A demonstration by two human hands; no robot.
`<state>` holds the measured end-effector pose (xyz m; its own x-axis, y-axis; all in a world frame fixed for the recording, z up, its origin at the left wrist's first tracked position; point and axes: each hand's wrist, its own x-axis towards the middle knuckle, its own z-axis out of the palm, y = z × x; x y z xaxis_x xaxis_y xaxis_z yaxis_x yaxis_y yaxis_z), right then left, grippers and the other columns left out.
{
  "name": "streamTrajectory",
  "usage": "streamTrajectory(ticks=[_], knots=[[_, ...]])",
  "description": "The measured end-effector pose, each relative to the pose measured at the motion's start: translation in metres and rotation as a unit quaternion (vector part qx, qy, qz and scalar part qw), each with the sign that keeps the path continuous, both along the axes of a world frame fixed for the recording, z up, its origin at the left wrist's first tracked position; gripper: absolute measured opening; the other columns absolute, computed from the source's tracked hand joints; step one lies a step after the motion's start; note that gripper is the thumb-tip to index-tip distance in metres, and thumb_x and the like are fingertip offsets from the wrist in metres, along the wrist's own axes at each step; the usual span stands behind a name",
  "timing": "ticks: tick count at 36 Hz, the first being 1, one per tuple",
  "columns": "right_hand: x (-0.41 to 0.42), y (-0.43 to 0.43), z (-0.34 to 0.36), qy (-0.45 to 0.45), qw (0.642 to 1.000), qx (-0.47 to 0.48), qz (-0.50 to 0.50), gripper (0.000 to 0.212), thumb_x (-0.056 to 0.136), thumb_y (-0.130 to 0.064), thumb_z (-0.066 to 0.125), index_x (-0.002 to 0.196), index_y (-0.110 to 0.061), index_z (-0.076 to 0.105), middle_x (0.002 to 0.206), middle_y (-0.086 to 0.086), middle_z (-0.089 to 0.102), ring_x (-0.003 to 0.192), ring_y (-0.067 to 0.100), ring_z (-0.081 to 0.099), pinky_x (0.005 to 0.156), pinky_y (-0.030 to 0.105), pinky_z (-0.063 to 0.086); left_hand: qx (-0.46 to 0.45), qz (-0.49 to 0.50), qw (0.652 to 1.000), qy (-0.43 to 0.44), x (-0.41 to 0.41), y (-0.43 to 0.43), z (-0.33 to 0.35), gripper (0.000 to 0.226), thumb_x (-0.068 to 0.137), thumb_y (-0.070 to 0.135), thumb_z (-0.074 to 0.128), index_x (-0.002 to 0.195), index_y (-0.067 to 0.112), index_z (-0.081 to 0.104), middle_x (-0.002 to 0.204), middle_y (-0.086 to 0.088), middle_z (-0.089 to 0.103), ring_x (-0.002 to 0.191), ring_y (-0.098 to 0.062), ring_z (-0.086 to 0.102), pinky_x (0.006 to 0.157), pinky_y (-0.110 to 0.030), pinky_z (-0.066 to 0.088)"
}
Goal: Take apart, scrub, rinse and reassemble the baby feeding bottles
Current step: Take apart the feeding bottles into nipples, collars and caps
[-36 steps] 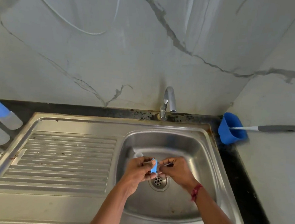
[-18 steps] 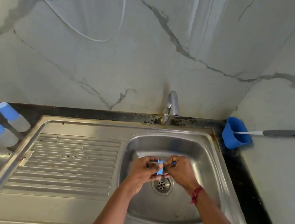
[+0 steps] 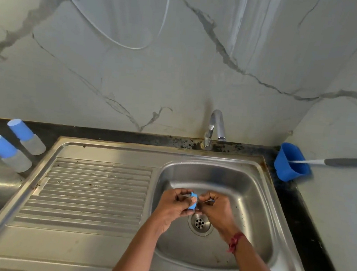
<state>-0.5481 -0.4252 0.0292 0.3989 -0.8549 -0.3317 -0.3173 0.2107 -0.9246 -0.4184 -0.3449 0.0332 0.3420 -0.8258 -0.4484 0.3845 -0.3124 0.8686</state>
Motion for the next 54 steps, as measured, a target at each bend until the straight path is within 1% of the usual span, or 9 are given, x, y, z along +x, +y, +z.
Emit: streamTrajectory(ticks=[5,8,13,19,30,34,40,45,54], knots=[[-0.001,-0.001,-0.003,-0.01,1.0,0.005,0.002,0.013,0.073,0.02,0.071,0.08,0.009,0.069,0.076,0.013,0.071,0.062,0.02,0.071,0.061,0.031,0.059,-0.001,0.012,1.0,0.003,-0.001,0.0,-0.003,0.031,0.086,0.005,0.074,0.115,0.004,0.065,0.108,-0.021,0.071,0.091,-0.026,0.074,0.071,-0.028,0.06],[-0.002,-0.002,-0.004,-0.011,1.0,0.012,0.011,0.016,0.074,0.017,0.072,0.079,0.002,0.07,0.082,0.016,0.071,0.068,0.024,0.071,0.069,0.039,0.062,0.002,0.022,1.0,0.016,-0.003,0.0,-0.004,0.03,0.086,0.005,0.074,0.114,0.005,0.065,0.106,-0.019,0.072,0.088,-0.023,0.075,0.071,-0.029,0.06],[-0.004,-0.004,0.002,-0.061,0.996,0.063,0.026,0.007,0.083,0.004,0.072,0.089,0.007,0.071,0.085,0.019,0.074,0.075,0.025,0.073,0.066,0.026,0.058,0.007,0.027,1.0,0.011,0.0,-0.003,-0.003,0.032,0.086,0.009,0.075,0.116,0.005,0.066,0.109,-0.018,0.071,0.093,-0.023,0.074,0.074,-0.03,0.059],[-0.006,-0.011,0.005,-0.063,0.994,0.075,0.043,0.01,0.08,0.004,0.075,0.088,0.009,0.071,0.085,0.019,0.074,0.076,0.028,0.074,0.07,0.029,0.06,-0.009,0.016,1.0,0.015,0.0,-0.001,0.0,0.034,0.085,0.007,0.075,0.118,0.005,0.065,0.107,-0.016,0.073,0.097,-0.026,0.073,0.077,-0.032,0.06],[-0.013,-0.023,0.01,0.004,0.989,0.063,0.135,0.016,0.078,-0.001,0.079,0.089,0.007,0.071,0.084,0.02,0.074,0.083,0.037,0.073,0.086,0.049,0.059,-0.02,0.007,1.0,-0.001,-0.004,0.006,0.0,0.026,0.086,0.001,0.073,0.11,0.009,0.068,0.11,-0.02,0.067,0.095,-0.025,0.072,0.079,-0.034,0.061],[-0.013,-0.023,0.012,0.015,0.989,0.046,0.143,0.011,0.078,0.001,0.078,0.085,0.007,0.072,0.081,0.022,0.073,0.081,0.039,0.072,0.085,0.052,0.058,-0.016,0.001,1.0,-0.002,-0.004,0.006,0.0,0.028,0.084,0.001,0.075,0.11,0.009,0.069,0.108,-0.017,0.068,0.095,-0.026,0.073,0.08,-0.035,0.061],[-0.012,-0.025,0.015,0.036,0.984,0.033,0.17,0.009,0.077,0.002,0.078,0.085,0.004,0.073,0.079,0.018,0.075,0.077,0.031,0.073,0.083,0.046,0.06,-0.019,0.007,1.0,0.006,-0.005,0.009,-0.003,0.032,0.082,0.002,0.077,0.111,0.009,0.069,0.109,-0.015,0.068,0.097,-0.027,0.073,0.081,-0.036,0.06],[-0.009,-0.027,0.016,0.049,0.984,0.024,0.168,0.014,0.074,0.002,0.079,0.085,0.006,0.07,0.078,0.021,0.073,0.081,0.041,0.072,0.082,0.051,0.059,-0.023,0.012,0.999,0.026,-0.003,0.009,-0.003,0.035,0.081,0.0,0.076,0.115,0.007,0.068,0.113,-0.016,0.068,0.099,-0.027,0.073,0.08,-0.036,0.06],[-0.003,-0.03,0.02,0.095,0.975,-0.02,0.202,0.006,0.076,0.001,0.076,0.078,0.0,0.07,0.077,0.015,0.074,0.073,0.028,0.074,0.076,0.043,0.062,-0.022,0.03,0.998,0.053,-0.005,0.01,-0.008,0.038,0.078,0.004,0.078,0.115,0.005,0.068,0.115,-0.017,0.069,0.1,-0.027,0.072,0.079,-0.035,0.06]])
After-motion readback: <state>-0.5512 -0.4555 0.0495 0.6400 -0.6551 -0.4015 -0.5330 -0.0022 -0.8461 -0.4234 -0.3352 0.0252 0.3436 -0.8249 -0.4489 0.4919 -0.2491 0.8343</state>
